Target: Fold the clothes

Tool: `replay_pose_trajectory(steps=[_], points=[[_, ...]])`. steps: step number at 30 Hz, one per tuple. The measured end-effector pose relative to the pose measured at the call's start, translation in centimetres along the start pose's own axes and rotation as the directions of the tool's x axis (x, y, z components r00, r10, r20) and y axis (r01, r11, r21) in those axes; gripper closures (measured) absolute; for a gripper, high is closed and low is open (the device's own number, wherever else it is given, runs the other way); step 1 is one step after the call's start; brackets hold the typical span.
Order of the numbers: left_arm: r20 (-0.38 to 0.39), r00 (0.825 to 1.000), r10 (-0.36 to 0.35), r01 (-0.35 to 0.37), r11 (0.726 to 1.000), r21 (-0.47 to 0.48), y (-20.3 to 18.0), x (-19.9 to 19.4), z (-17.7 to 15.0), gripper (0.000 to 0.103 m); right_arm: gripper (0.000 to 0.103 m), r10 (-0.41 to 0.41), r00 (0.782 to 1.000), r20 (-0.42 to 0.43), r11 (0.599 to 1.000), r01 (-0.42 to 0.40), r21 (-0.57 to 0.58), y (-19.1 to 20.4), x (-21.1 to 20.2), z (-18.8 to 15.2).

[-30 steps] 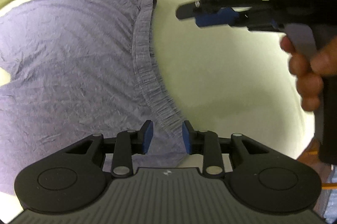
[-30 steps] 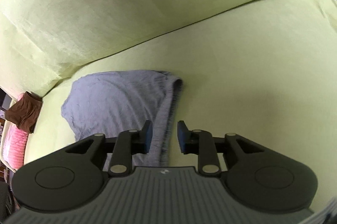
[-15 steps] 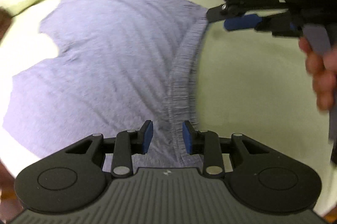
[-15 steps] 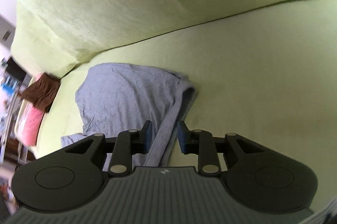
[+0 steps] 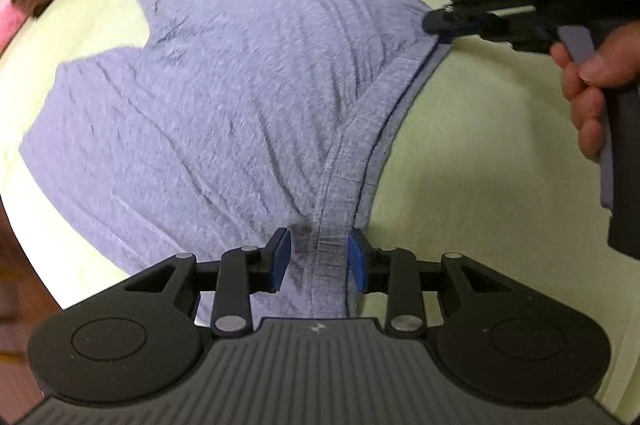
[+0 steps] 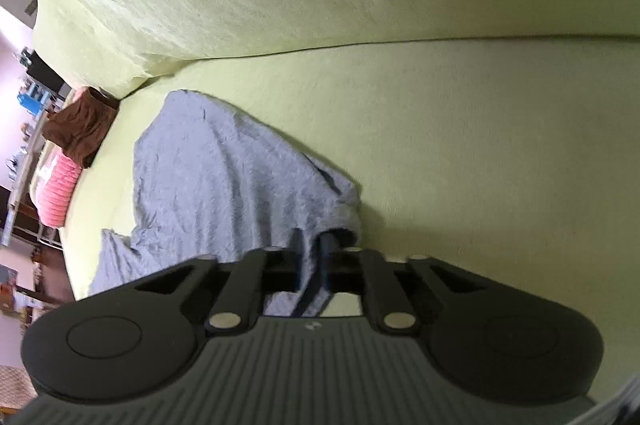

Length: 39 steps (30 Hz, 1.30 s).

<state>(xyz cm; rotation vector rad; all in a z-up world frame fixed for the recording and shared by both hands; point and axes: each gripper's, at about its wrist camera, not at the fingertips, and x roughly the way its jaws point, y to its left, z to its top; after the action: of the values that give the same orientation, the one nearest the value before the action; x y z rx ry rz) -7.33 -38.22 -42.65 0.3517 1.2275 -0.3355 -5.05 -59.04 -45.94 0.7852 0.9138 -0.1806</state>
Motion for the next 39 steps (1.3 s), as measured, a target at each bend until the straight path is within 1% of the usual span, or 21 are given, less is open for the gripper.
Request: replay_pose_trajectory(steps=[2, 4, 5, 6, 9, 13, 15, 18, 19, 20, 22, 24, 25, 28, 30, 31, 35, 37, 39], points=[[0.003, 1.000, 0.026, -0.026, 1.000, -0.007, -0.2, 0.3, -0.1, 0.065, 0.100, 0.016, 1.000, -0.004, 1.000, -0.016, 0.023, -0.4, -0.4, 0.1], [0.013, 0.999, 0.047, -0.047, 0.999, -0.004, -0.3, 0.3, -0.1, 0.066, 0.099, 0.021, 1.000, -0.010, 1.000, -0.021, 0.018, -0.4, -0.4, 0.1], [0.019, 0.998, 0.059, -0.059, 0.998, -0.002, -0.4, 0.2, -0.2, 0.069, 0.098, 0.029, 0.999, -0.018, 0.999, -0.029, 0.024, -0.5, -0.3, 0.1], [0.010, 0.998, 0.067, -0.067, 0.998, 0.004, -0.6, 0.4, -0.2, 0.069, 0.097, 0.032, 0.999, -0.023, 0.999, -0.032, 0.029, -0.5, -0.3, 0.1], [0.012, 0.997, 0.076, -0.076, 0.997, 0.031, -1.2, 0.3, -0.2, 0.070, 0.096, 0.034, 0.999, -0.041, 0.999, -0.034, 0.004, -0.5, 0.0, 0.0], [-0.008, 0.996, 0.094, -0.092, 0.989, 0.111, -2.7, 0.7, -0.4, 0.070, 0.095, 0.026, 0.998, -0.058, 1.000, -0.026, -0.008, -0.5, 0.3, -0.2], [-0.008, 0.992, 0.125, -0.122, 0.980, 0.157, -3.7, 1.0, -0.5, 0.069, 0.094, 0.024, 0.997, -0.068, 1.000, -0.024, -0.006, -0.7, 0.4, -0.1], [-0.015, 0.988, 0.154, -0.148, 0.972, 0.182, -4.3, 1.2, -0.5, 0.070, 0.090, 0.029, 0.997, -0.074, 1.000, -0.030, -0.009, -0.7, 0.5, 0.1], [-0.020, 0.987, 0.160, -0.153, 0.967, 0.204, -4.6, 1.4, -0.4, 0.072, 0.089, 0.029, 0.997, -0.075, 0.999, -0.030, -0.012, -0.8, 0.6, 0.1], [-0.024, 0.986, 0.163, -0.153, 0.961, 0.229, -4.9, 1.5, -0.3, 0.086, 0.089, 0.029, 0.997, -0.076, 0.999, -0.030, -0.015, -0.8, 0.6, 0.2], [-0.024, 0.984, 0.176, -0.162, 0.949, 0.271, -5.6, 1.6, -0.3, 0.099, 0.089, 0.028, 0.997, -0.075, 0.999, -0.029, -0.016, -0.9, 0.6, 0.3], [-0.018, 0.981, 0.192, -0.177, 0.934, 0.310, -6.3, 1.5, -0.4, 0.101, 0.089, 0.031, 0.997, -0.072, 1.000, -0.031, -0.004, -1.1, 0.6, 0.4], [-0.017, 0.981, 0.194, -0.179, 0.933, 0.313, -6.4, 1.4, -0.4, 0.101, 0.089, 0.034, 0.997, -0.071, 0.999, -0.034, -0.001, -1.2, 0.5, 0.4], [-0.015, 0.982, 0.186, -0.174, 0.941, 0.291, -5.8, 1.1, -0.3, 0.103, 0.089, 0.037, 0.998, -0.060, 0.999, -0.038, -0.010, -1.2, 0.4, 0.4], [0.000, 0.983, 0.185, -0.178, 0.944, 0.279, -5.3, 0.7, 0.0, 0.103, 0.098, 0.043, 0.998, -0.043, 0.999, -0.044, -0.009, -1.3, 0.2, 0.4], [0.008, 0.983, 0.181, -0.176, 0.945, 0.277, -5.0, 0.6, 0.1, 0.103, 0.101, 0.045, 0.999, -0.031, 0.999, -0.045, -0.008, -1.4, 0.0, 0.4], [0.017, 0.990, 0.140, -0.139, 0.941, 0.310, -5.7, 0.1, 0.2, 0.103, 0.101, 0.041, 0.999, 0.021, 0.999, -0.041, 0.029, -1.9, -1.0, 0.3], [0.018, 0.992, 0.129, -0.127, 0.934, 0.335, -6.5, 0.1, -0.1, 0.103, 0.101, 0.035, 0.999, 0.023, 0.998, -0.036, 0.049, -2.3, -1.2, 0.3], [0.020, 0.992, 0.124, -0.123, 0.928, 0.351, -6.9, -0.1, -0.6, 0.103, 0.101, 0.029, 1.000, 0.006, 0.998, -0.029, 0.062, -2.9, -1.2, 0.2]])
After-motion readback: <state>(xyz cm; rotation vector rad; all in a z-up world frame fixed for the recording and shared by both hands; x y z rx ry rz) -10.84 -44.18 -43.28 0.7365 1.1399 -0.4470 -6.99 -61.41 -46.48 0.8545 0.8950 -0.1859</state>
